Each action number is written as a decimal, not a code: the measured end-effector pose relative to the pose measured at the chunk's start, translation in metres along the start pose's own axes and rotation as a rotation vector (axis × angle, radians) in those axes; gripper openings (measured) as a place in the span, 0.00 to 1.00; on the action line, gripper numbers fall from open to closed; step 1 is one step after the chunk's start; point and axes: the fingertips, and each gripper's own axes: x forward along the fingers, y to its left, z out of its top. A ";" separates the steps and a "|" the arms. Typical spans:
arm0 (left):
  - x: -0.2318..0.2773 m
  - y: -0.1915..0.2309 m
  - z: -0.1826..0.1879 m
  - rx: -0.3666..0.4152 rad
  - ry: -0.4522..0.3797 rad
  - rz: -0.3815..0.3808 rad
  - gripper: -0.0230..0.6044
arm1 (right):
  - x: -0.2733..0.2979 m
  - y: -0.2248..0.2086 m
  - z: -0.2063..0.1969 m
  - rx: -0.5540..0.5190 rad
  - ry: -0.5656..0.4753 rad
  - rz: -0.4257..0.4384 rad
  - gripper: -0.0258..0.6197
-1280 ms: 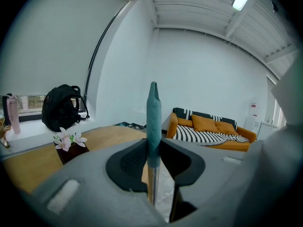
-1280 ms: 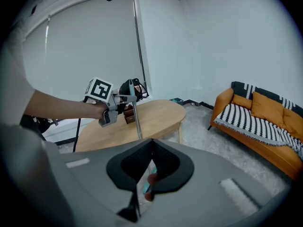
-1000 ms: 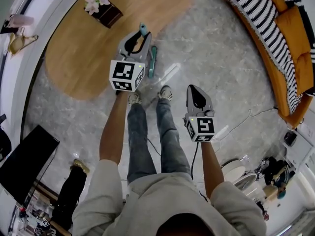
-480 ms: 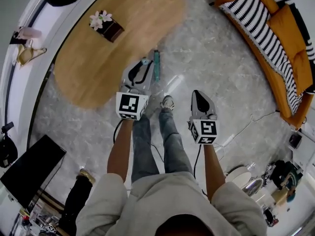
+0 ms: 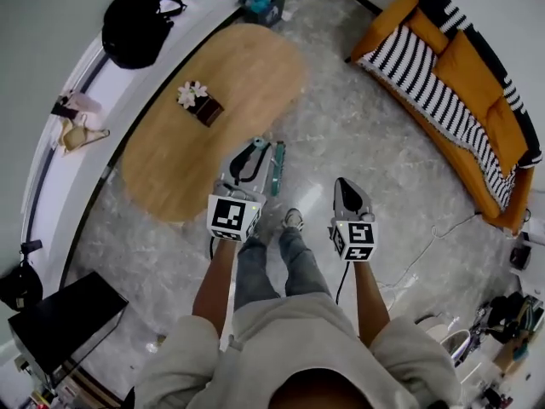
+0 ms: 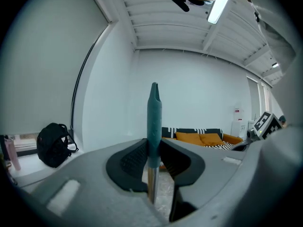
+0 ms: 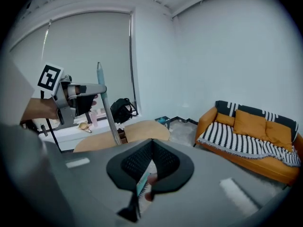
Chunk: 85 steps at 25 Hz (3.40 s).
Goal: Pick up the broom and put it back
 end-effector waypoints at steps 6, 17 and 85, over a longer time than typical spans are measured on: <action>-0.006 -0.030 0.049 0.036 -0.004 -0.044 0.17 | -0.037 -0.016 0.036 -0.005 -0.038 -0.034 0.04; -0.030 -0.080 0.095 0.082 -0.023 -0.092 0.17 | -0.089 -0.032 0.073 -0.024 -0.119 -0.052 0.04; -0.225 0.064 -0.184 -0.185 0.129 0.501 0.18 | 0.004 0.136 -0.071 -0.389 0.145 0.568 0.04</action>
